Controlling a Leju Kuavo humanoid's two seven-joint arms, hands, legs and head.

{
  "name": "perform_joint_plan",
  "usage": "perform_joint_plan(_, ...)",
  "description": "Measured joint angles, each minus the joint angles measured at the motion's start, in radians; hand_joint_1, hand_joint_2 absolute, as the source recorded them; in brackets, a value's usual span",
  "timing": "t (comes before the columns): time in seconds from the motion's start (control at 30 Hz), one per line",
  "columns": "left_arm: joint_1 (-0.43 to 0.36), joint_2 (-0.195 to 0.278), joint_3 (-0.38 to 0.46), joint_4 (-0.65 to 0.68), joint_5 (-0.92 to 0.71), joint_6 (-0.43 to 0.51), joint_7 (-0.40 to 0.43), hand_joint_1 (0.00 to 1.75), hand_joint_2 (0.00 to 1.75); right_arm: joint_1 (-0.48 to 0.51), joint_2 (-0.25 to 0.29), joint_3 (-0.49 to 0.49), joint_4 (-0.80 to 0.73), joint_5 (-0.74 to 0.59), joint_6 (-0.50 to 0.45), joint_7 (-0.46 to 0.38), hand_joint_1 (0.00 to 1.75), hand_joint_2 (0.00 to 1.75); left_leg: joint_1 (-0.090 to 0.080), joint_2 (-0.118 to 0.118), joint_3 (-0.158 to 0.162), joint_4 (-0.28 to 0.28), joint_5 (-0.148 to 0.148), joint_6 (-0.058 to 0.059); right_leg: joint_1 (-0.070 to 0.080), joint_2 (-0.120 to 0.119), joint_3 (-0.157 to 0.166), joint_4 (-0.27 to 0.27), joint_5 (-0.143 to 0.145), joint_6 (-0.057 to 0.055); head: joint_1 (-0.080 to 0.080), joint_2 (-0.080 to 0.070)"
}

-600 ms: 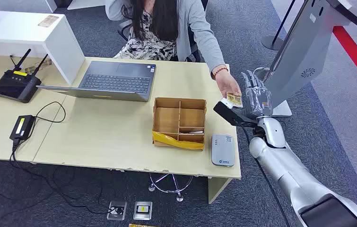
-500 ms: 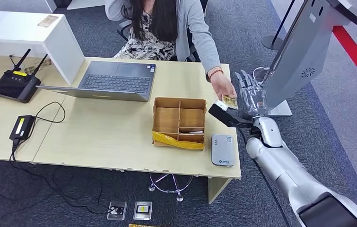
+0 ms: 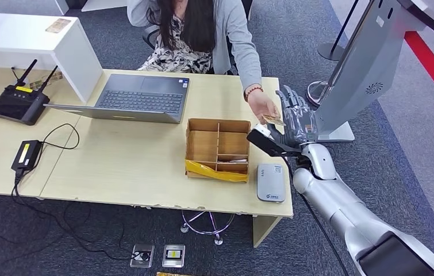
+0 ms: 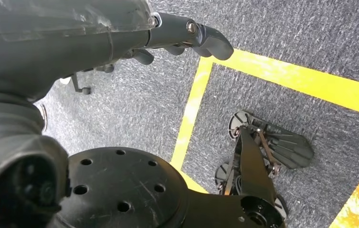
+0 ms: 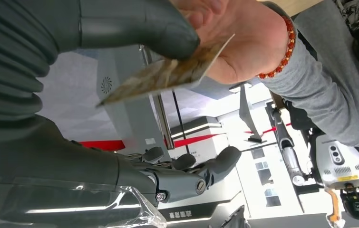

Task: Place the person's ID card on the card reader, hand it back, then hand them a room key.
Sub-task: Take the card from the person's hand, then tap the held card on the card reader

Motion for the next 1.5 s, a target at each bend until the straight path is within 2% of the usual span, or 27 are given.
perform_joint_plan(0.3, 0.002, -0.002, 0.000, 0.000, 0.020, 0.018, 0.000, 0.00, 0.00, -0.004, 0.009, 0.015, 0.022, -0.043, -0.009, -0.035, 1.75, 1.75, 0.000, 0.000, 0.000, 0.000, 0.000, 0.000, 0.000, 0.000, 0.000, 0.000, 0.000, 0.000, 0.000, 0.000)
perform_joint_plan(0.97, 0.003, -0.004, 0.001, 0.000, 0.027, 0.007, -0.010, 0.00, 0.00, -0.006, 0.023, 0.032, 0.053, -0.071, -0.010, -0.047, 1.75, 1.75, 0.000, 0.000, 0.000, 0.000, 0.000, 0.000, 0.000, 0.001, 0.000, 0.000, 0.000, 0.000, 0.000, 0.000)
perform_joint_plan(1.5, 0.003, -0.004, 0.001, 0.001, 0.028, 0.016, -0.012, 0.00, 0.00, 0.062, -0.030, 0.048, 0.064, -0.108, -0.021, -0.043, 1.75, 1.75, 0.000, 0.000, 0.000, 0.000, 0.000, 0.000, 0.000, 0.001, -0.001, 0.000, 0.000, 0.000, 0.000, 0.000)
